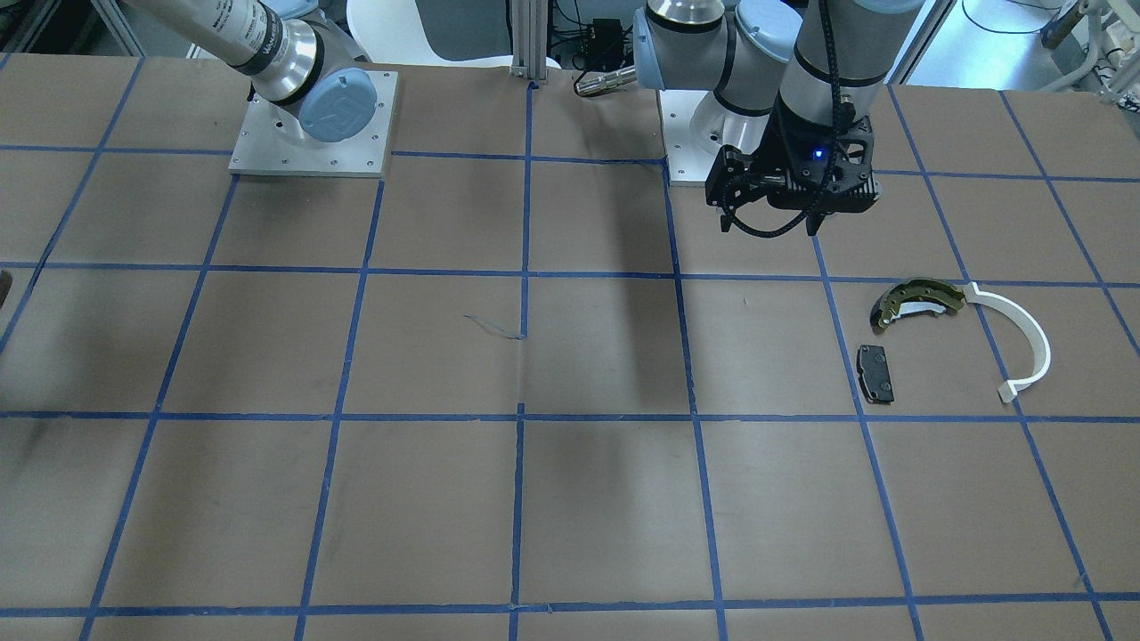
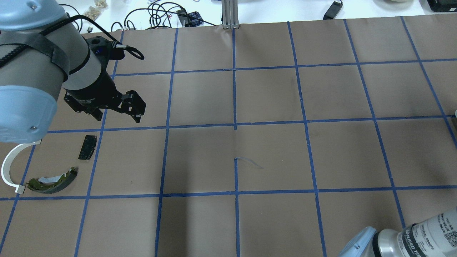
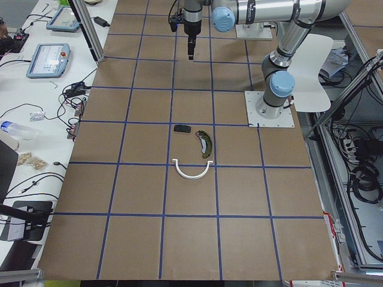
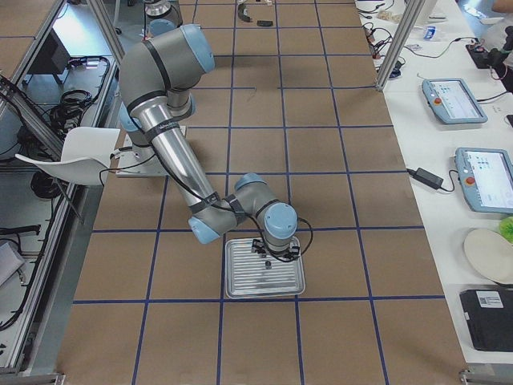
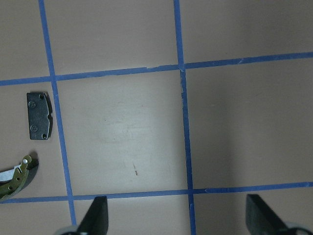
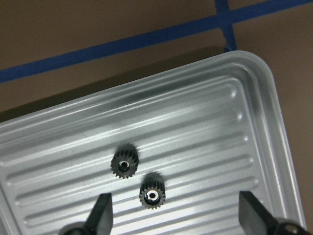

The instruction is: Place bearing gear from tray to pile

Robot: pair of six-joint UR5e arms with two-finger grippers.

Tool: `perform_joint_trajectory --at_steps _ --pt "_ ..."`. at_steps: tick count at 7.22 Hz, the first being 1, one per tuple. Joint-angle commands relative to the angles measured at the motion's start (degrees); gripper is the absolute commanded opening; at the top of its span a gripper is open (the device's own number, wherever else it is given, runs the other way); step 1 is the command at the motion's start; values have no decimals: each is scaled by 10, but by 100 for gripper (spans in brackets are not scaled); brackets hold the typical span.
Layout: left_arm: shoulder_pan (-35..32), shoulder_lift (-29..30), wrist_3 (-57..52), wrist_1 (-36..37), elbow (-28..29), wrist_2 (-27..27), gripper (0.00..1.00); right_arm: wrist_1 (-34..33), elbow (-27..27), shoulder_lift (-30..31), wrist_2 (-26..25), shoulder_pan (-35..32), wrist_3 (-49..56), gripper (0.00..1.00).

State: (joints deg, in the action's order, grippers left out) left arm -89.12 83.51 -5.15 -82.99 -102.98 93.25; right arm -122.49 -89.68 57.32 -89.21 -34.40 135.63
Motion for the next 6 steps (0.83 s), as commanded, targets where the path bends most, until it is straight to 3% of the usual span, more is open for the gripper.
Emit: perform_joint_trajectory --at_steps 1,4,5,6 --pt "0 0 0 6 0 0 100 -10 -2 -18 -1 8 38 89" --pt "0 0 0 6 0 0 100 -21 -4 -32 -3 19 39 88" --pt "0 0 0 5 0 0 100 -27 -5 -33 -4 19 35 83" --pt "0 0 0 6 1 0 100 -28 -5 -34 -5 20 32 70"
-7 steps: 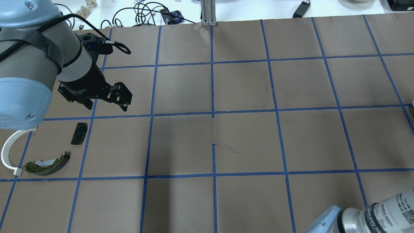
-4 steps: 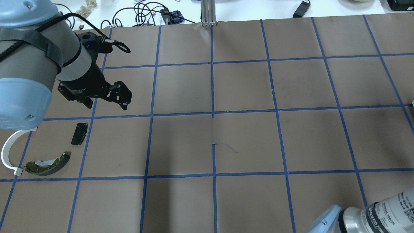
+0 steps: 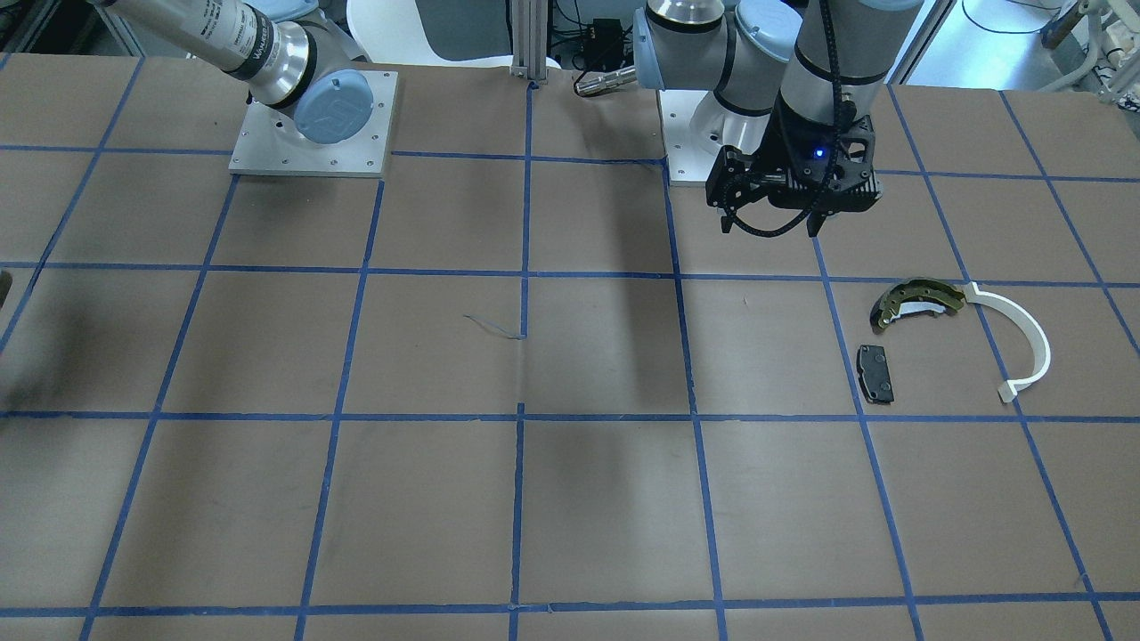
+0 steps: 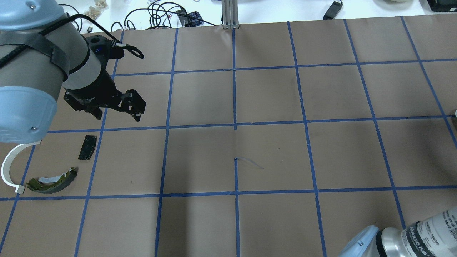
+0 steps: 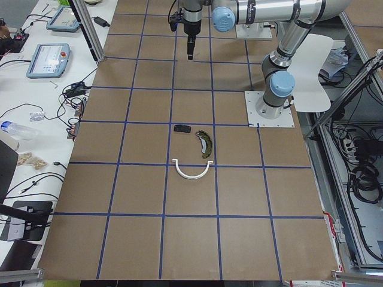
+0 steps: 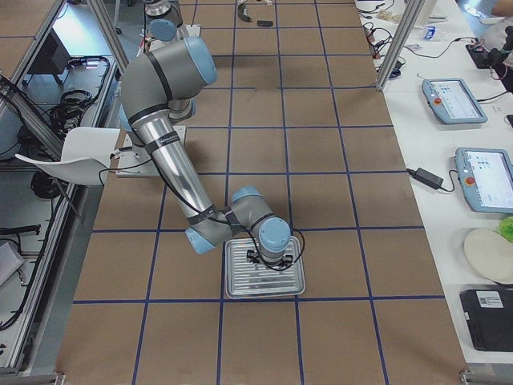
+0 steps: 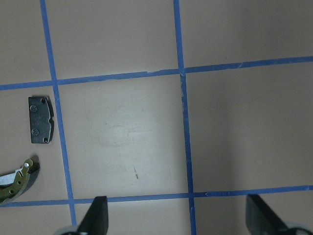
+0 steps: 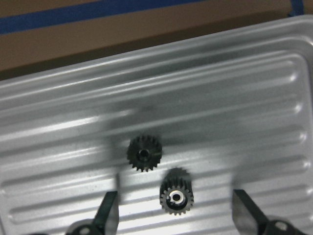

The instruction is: Place bearing gear from tray to pile

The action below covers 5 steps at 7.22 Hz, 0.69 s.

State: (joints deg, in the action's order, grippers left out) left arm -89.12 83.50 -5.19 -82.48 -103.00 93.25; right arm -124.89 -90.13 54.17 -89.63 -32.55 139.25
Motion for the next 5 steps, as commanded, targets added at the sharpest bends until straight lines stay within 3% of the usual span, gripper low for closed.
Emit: perform_joint_trajectory --at_steps 1,5 --pt "-1 -1 0 0 0 0 100 -7 -7 0 -1 0 -11 52" --pt "0 0 0 2 1 0 100 -23 -17 4 -12 1 -43 41"
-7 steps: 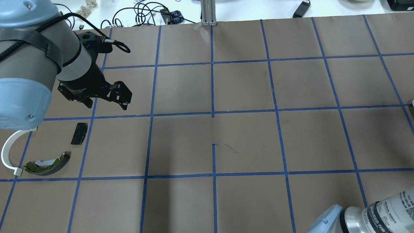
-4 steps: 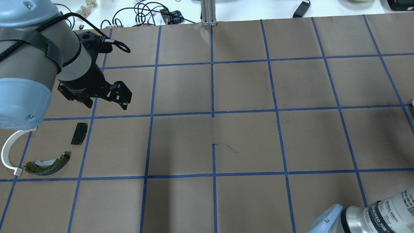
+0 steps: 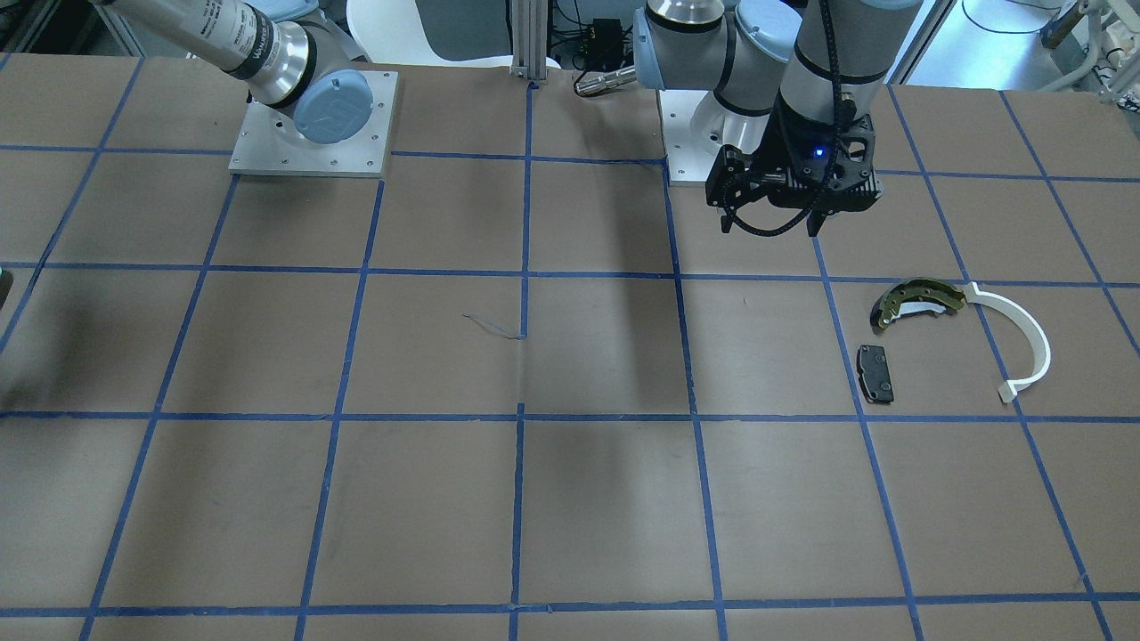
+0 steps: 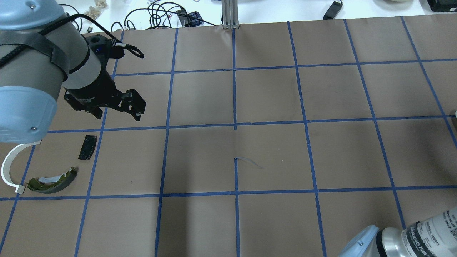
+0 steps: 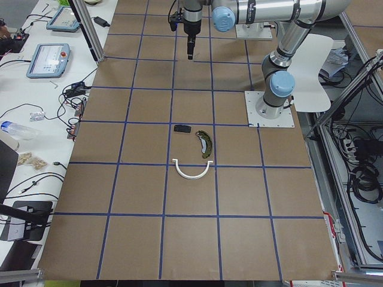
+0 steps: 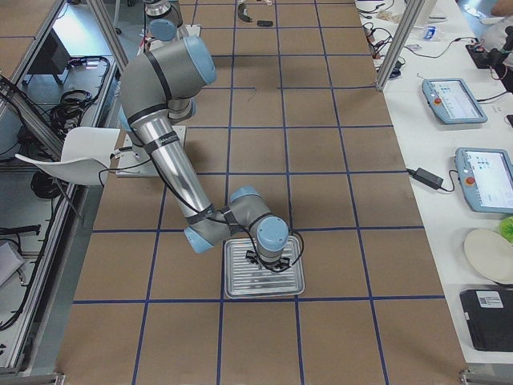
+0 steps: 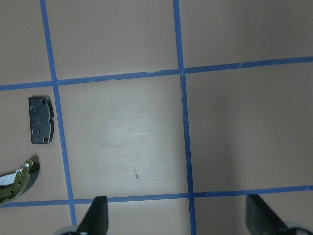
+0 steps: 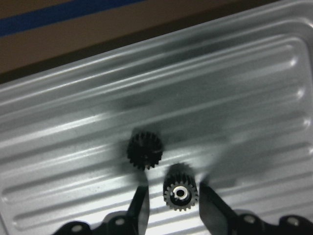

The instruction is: Place bearing gear from tray to pile

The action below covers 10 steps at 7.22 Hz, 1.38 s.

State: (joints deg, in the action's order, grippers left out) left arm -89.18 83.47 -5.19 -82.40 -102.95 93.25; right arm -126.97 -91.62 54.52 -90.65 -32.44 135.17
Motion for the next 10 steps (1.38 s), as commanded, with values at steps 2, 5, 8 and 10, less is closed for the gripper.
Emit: perform_joint_trajectory --at_steps 2,5,8,10 --pt "1 0 0 5 -1 -1 100 0 -2 10 -4 -2 -3 31" --pt "-2 1 0 5 -1 -1 100 8 -1 31 -2 -3 -42 29" --pt "-3 1 0 5 -1 -1 100 123 -2 116 6 -73 -211 29" --pt "-2 1 0 5 -1 -1 100 178 -2 168 6 -195 -385 29"
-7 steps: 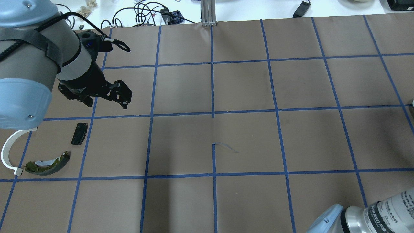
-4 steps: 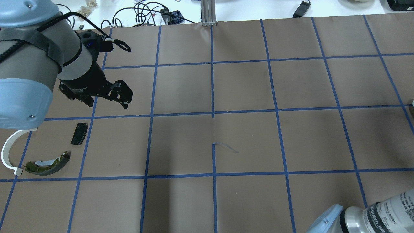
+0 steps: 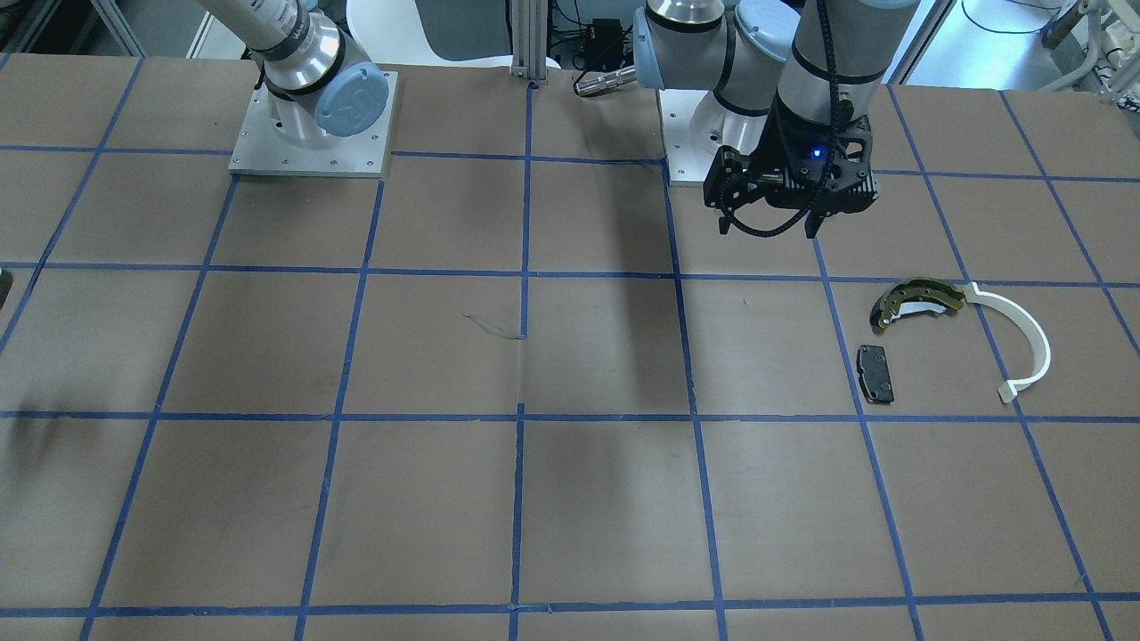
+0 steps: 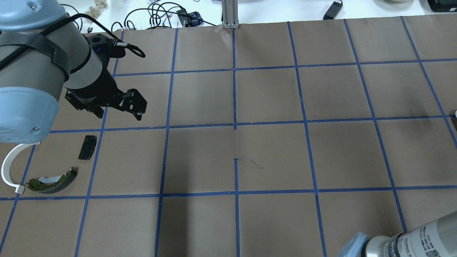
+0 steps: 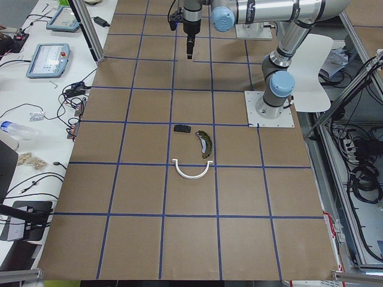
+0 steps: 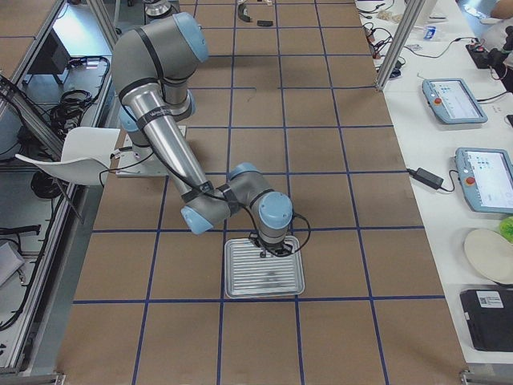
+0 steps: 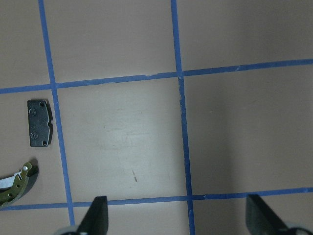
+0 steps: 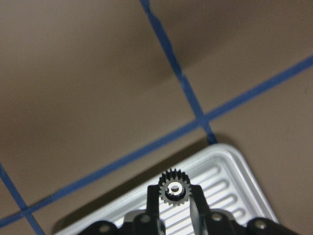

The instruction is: Place bearing gear from tray to pile

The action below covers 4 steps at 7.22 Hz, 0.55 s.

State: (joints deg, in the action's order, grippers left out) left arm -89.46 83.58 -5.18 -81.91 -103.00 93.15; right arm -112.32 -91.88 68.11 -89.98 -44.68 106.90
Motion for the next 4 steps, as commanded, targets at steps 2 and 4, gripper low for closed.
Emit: perform_joint_trajectory --at_steps 2,4 --pt "0 0 0 0 0 0 100 77 -3 62 2 -197 -298 29" --pt "1 -1 0 -2 -1 1 100 55 -38 62 2 -335 -524 29"
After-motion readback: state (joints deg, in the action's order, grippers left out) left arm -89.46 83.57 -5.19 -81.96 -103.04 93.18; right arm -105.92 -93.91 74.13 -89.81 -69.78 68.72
